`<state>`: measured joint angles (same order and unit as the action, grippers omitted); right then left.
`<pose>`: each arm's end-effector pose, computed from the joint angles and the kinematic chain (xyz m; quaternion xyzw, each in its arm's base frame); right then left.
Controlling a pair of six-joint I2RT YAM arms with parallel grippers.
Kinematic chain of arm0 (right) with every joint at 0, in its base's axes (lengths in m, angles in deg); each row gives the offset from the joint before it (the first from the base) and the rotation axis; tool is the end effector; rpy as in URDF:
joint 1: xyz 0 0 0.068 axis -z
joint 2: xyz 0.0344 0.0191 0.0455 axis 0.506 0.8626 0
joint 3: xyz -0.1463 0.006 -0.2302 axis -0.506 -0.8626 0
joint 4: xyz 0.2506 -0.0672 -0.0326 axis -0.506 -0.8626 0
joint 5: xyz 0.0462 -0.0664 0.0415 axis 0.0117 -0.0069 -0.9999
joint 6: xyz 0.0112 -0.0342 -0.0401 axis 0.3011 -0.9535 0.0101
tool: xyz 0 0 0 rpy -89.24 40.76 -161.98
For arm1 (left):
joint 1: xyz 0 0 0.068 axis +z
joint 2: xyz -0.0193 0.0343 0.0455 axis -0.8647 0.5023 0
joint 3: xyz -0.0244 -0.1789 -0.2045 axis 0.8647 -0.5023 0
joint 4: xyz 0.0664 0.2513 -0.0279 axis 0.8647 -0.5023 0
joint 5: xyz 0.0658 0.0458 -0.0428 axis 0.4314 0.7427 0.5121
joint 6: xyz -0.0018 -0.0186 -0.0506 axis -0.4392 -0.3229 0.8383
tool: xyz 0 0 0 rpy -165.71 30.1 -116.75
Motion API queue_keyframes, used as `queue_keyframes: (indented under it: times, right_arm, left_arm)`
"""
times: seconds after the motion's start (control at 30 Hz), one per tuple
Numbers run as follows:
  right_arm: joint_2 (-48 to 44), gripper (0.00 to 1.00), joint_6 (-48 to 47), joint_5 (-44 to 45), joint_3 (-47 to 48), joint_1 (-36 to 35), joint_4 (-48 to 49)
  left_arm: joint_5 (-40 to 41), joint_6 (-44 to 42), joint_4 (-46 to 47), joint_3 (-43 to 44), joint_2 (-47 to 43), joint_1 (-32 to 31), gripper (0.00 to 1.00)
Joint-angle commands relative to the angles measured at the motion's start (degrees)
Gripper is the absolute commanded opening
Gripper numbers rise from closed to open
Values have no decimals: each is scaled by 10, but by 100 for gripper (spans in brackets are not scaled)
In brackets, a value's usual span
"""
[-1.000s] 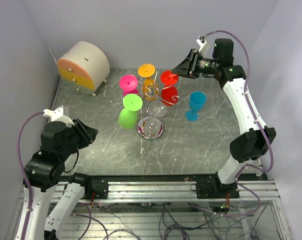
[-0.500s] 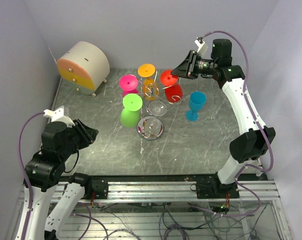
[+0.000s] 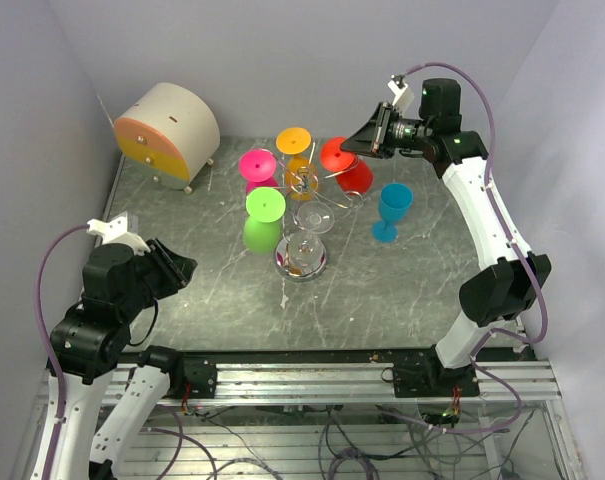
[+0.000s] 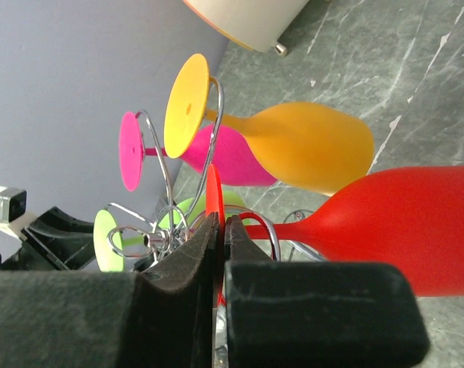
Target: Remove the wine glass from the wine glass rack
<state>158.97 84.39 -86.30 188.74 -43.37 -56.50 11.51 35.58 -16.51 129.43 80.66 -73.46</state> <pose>0.3655 0.1097 0.4271 -0.0485 0.8090 0.4903 0.3207 0.0727 -0.0182 0.3655 -0.1796 0.8332 -0.2372 0.4661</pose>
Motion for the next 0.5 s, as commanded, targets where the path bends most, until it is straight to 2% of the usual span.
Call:
queue_keyframes:
  times: [0.0, 0.27, 0.47]
  right_arm:
    - [-22, 0, 37, 25, -19, 0, 40]
    - [-73, 0, 146, 34, -113, 18, 172]
    - [-106, 0, 186, 36, -151, 35, 216]
  left_arm:
    - [10, -1, -1, 8, -4, -1, 42]
    - [10, 3, -4, 9, -10, -1, 42]
    - [10, 3, -5, 7, -10, -1, 42]
